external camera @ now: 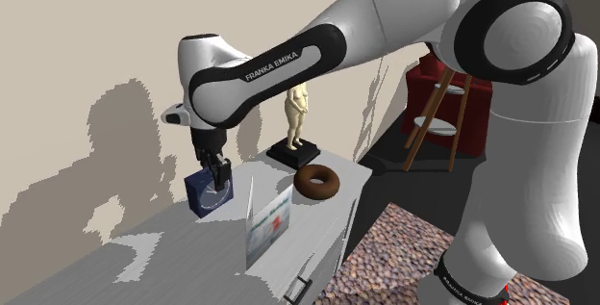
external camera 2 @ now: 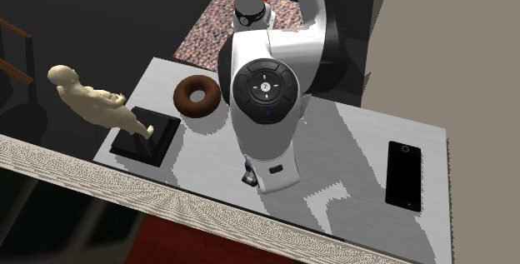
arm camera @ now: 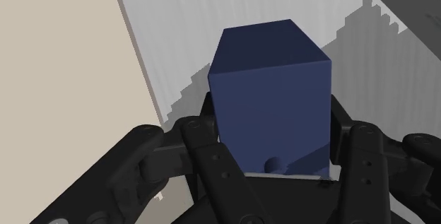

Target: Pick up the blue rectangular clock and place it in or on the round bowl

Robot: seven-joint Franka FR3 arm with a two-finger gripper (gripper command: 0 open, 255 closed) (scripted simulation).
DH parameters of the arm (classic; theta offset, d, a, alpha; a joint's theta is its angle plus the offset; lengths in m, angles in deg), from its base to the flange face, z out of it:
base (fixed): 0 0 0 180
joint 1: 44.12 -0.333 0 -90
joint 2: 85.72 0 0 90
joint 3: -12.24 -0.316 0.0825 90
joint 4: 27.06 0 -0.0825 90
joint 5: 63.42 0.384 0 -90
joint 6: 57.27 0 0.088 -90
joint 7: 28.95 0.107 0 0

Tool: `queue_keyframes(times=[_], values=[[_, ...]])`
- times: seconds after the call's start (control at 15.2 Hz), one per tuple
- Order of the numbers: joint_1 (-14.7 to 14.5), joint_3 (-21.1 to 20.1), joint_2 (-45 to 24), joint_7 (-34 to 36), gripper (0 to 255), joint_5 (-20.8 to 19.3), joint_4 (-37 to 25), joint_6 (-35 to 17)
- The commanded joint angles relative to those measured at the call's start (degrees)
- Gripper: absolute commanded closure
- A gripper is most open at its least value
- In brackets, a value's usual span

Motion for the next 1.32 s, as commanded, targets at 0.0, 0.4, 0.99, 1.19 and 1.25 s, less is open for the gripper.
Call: queue_keyframes(times=[0.0,0.4,0.99,1.19,1.25], values=[[0.06,-0.03,0.69,-0.11,255,0.14,-0.50,1.18],[0.12,-0.13,2.25,-0.29,255,0.46,-3.08,5.30],[0.15,-0.23,3.86,-0.48,255,0.78,-7.90,11.71],[2.07,0.69,9.47,-3.51,255,1.85,-0.79,10.15],[2.67,1.07,11.25,-4.56,255,2.16,1.37,9.75]])
